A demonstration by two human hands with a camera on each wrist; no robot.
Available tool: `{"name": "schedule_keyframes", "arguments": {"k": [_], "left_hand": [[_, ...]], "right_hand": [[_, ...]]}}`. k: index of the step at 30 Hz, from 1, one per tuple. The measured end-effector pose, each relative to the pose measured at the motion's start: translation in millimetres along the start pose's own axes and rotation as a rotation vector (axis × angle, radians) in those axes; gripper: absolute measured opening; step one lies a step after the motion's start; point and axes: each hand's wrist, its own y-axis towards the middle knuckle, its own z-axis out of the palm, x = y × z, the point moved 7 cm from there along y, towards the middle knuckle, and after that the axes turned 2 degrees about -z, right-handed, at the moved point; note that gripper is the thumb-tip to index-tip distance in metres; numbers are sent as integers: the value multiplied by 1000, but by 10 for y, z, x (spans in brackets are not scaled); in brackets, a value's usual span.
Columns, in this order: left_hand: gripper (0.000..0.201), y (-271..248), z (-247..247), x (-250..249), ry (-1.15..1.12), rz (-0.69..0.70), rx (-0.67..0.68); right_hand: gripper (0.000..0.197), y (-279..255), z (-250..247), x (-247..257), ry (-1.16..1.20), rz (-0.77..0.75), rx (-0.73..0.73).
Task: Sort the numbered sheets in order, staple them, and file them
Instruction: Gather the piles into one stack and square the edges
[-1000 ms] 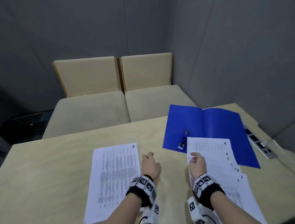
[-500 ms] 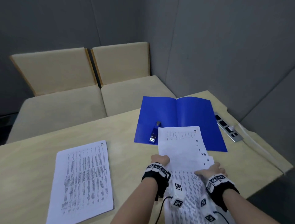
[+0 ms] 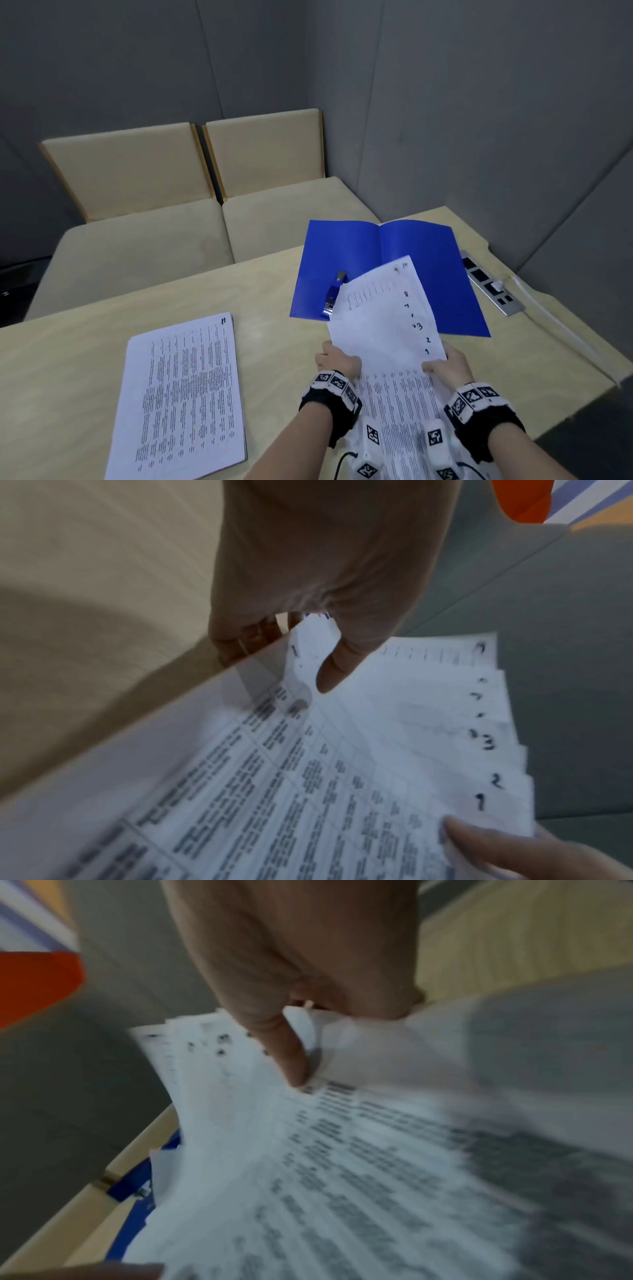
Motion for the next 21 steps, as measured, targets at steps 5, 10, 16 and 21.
{"name": "schedule_keyframes", "arguments": {"k": [5, 10, 16, 21], "left_hand": [[66, 49, -8, -141, -463, 113, 169], [38, -185, -331, -643, -700, 345, 406], [44, -343, -1120, -1147, -771, 563, 324], [26, -417, -1684, -1218, -734, 623, 309]], "right_hand": [[35, -162, -235, 437, 306, -171, 138], [76, -149, -426, 1040, 381, -295, 281], [38, -483, -339, 2071, 299, -559, 397], [31, -609, -194, 2574, 243, -679, 425]]}}
